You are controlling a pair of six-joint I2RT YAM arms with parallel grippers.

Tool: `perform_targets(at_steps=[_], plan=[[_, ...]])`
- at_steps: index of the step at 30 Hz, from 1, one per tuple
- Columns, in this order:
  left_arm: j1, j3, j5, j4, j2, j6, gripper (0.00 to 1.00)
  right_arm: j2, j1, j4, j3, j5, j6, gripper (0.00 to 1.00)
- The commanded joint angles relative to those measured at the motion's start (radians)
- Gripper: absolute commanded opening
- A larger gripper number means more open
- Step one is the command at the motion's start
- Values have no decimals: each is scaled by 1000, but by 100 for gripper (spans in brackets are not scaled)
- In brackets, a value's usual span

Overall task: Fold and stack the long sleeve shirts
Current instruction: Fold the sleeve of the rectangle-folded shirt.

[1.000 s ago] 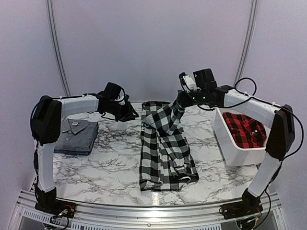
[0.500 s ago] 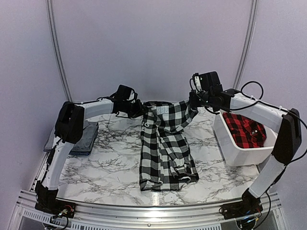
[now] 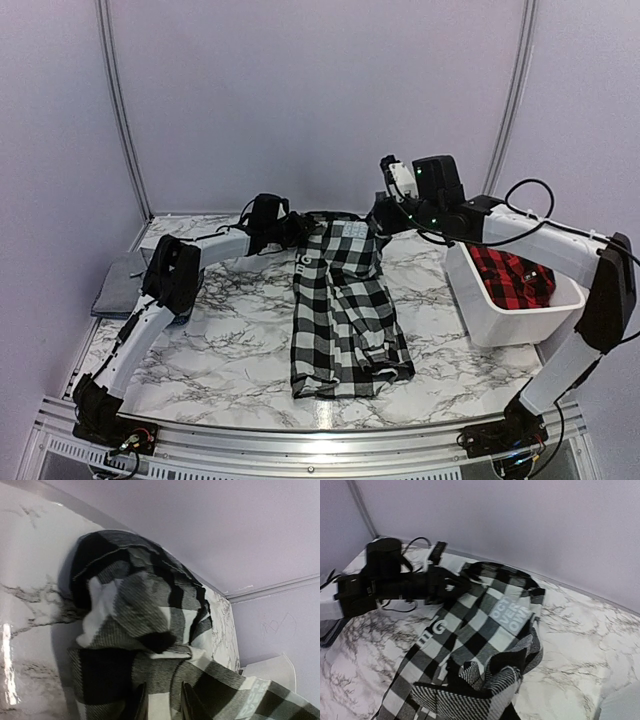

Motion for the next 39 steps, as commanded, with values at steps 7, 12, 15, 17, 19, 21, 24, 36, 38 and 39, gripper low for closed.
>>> perform_targets(at_steps=[7, 12, 15, 17, 19, 21, 24, 36, 38, 39], plan=[[28, 56, -75, 70, 78, -95, 27, 110, 171, -180, 37, -354, -250, 8], [28, 55, -68, 78, 84, -106, 27, 171, 191, -256, 44, -412, -270, 8], [29, 55, -66, 83, 81, -106, 27, 191, 212, -279, 42, -452, -280, 7], [31, 56, -64, 84, 79, -106, 27, 199, 227, -295, 38, -458, -286, 7], [32, 55, -63, 85, 78, -104, 27, 203, 235, -311, 29, -470, -290, 7], [33, 55, -61, 86, 78, -103, 27, 202, 242, -317, 12, -478, -286, 7], [34, 55, -60, 88, 76, -103, 27, 199, 249, -311, -12, -489, -275, 7], [38, 55, -44, 89, 65, -97, 27, 224, 278, -248, -36, -536, -229, 12], [39, 55, -42, 89, 61, -96, 27, 229, 278, -231, -32, -546, -214, 19], [40, 55, -39, 89, 60, -96, 27, 231, 278, -222, -29, -550, -209, 21]])
